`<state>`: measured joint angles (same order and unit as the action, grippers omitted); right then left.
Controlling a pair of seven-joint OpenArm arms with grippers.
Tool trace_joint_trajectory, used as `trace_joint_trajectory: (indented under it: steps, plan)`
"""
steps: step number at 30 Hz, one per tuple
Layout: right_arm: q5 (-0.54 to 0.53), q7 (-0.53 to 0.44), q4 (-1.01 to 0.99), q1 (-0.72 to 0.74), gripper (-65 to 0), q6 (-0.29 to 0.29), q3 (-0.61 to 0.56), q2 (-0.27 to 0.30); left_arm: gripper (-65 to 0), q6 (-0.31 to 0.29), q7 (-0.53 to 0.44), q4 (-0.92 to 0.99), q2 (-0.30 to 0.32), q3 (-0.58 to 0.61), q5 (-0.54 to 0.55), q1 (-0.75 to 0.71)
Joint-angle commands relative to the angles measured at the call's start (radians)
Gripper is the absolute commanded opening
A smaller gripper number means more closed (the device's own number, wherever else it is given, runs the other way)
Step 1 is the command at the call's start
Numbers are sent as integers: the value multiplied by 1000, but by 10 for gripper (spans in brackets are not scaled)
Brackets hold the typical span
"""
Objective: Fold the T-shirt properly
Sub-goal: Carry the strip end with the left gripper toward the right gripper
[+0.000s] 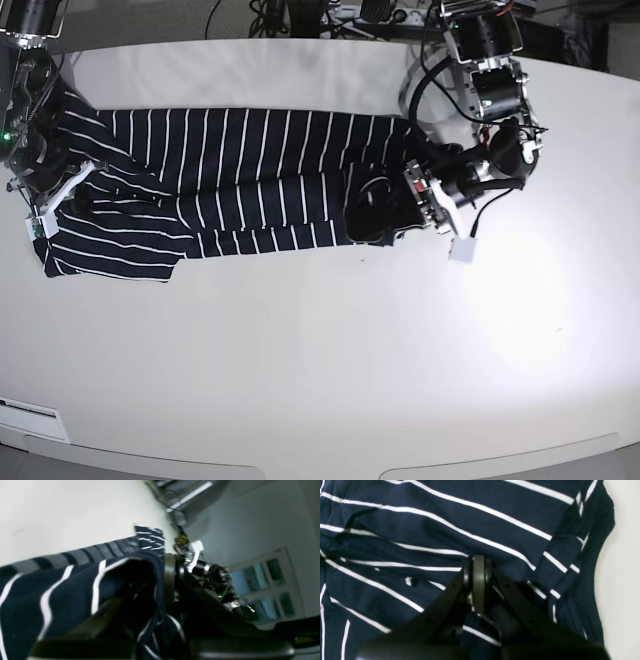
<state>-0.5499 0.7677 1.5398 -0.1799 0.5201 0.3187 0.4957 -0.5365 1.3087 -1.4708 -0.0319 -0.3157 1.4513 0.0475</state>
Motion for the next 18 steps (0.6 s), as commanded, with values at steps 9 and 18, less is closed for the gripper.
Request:
trace_joint_trajectory:
  steps: [9,18]
  plan:
    - [-24,5,8,6,-650,23,7,18,-650,-143,6,-14,-114,169,32,69]
    - [-29,12,8,6,-650,32,7,21,-650,-162,-51,-14,-125,217,-51,63]
